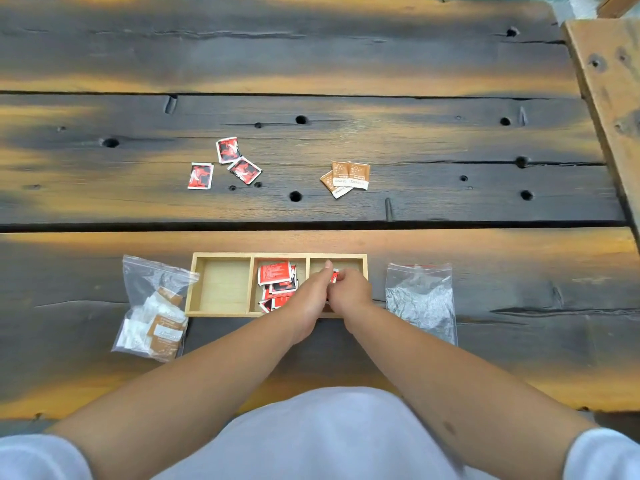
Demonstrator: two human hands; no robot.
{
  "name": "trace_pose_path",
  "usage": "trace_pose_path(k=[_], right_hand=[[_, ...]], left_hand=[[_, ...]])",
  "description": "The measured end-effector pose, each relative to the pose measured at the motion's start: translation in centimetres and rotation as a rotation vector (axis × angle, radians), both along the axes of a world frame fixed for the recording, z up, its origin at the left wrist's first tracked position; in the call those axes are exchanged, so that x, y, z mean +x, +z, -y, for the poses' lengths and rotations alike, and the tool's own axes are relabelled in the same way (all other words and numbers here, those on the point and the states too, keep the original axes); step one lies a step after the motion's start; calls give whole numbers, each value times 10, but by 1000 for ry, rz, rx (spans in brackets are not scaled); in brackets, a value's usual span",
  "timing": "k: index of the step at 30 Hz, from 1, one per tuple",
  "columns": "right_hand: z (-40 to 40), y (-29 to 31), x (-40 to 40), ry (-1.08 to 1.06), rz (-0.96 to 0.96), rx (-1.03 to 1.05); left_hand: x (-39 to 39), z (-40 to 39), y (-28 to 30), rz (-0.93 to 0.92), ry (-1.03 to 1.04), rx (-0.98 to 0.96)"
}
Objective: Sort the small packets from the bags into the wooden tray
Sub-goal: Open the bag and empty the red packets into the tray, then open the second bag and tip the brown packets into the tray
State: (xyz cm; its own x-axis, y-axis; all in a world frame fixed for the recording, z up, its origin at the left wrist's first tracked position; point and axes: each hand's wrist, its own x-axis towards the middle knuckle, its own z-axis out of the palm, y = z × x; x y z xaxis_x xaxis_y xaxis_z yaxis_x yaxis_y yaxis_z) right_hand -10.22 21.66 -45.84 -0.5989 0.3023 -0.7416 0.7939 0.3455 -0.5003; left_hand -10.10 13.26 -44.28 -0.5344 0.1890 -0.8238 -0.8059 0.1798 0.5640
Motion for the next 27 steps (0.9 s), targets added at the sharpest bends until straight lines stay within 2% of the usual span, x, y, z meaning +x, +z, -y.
trace_pose_path(k=[5, 8, 11, 17, 22, 27], right_hand=[[-2, 8, 10, -127, -134, -110], [2, 12, 14, -228, -199, -208], [13, 15, 16, -156, -203, -244], [43, 18, 14, -154, -149, -195], [57, 23, 18, 78, -149, 3], [72, 28, 32, 264, -188, 157]], left_hand=[[10, 10, 21, -204, -187, -48], [18, 19, 34, -401, -271, -190], [27, 35, 37, -522, -318, -326], [45, 88, 34, -520, -303, -336], [59, 138, 40, -458, -272, -439], [59, 190, 43, -501, -282, -531]])
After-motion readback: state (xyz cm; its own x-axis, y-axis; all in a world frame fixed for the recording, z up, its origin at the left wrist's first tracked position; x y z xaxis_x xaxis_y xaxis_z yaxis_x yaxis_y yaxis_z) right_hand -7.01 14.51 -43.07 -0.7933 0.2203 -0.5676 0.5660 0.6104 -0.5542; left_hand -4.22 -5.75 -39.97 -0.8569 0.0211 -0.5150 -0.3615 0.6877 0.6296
